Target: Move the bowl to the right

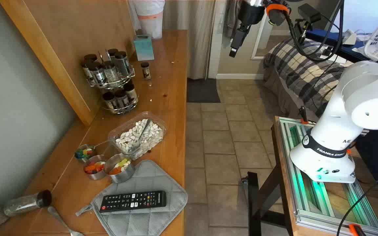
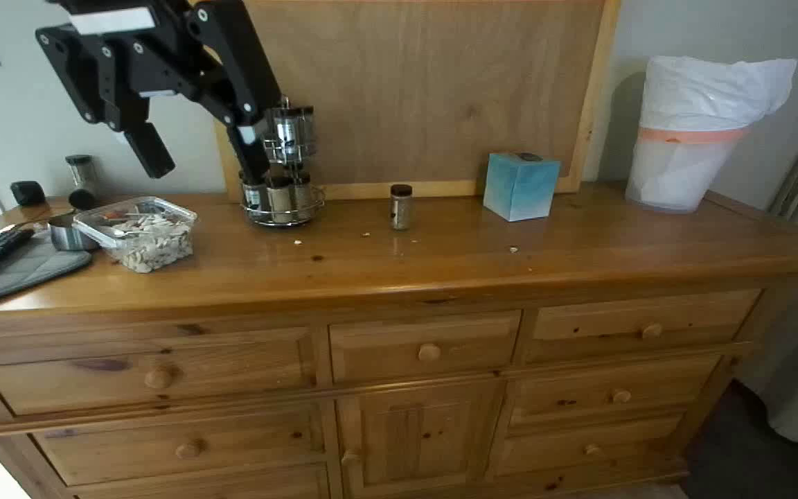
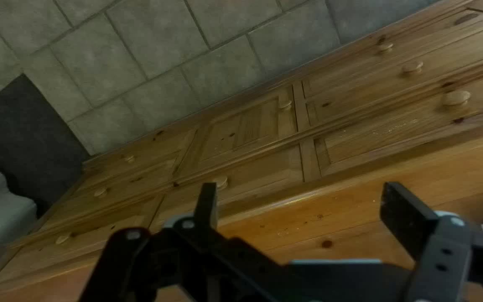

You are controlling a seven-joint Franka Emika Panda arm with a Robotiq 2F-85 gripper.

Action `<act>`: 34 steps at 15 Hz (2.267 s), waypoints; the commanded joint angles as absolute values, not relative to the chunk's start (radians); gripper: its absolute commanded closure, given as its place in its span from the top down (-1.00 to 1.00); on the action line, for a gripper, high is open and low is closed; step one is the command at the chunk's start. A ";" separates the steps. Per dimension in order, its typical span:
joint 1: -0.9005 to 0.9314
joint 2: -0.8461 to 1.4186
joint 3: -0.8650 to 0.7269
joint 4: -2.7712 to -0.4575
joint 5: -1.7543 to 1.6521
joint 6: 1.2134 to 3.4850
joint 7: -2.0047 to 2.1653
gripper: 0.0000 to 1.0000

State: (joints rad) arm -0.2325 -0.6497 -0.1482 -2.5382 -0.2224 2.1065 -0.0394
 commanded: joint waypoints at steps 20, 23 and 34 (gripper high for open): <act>-0.170 -0.431 -0.072 -2.511 0.000 2.205 0.277 1.00; -0.139 -0.325 -0.045 -2.466 0.064 2.264 0.326 1.00; -0.034 0.088 0.011 -2.093 0.073 2.249 0.423 1.00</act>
State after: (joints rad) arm -0.0561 -0.0264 0.0098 -2.2106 0.0581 2.2847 0.3665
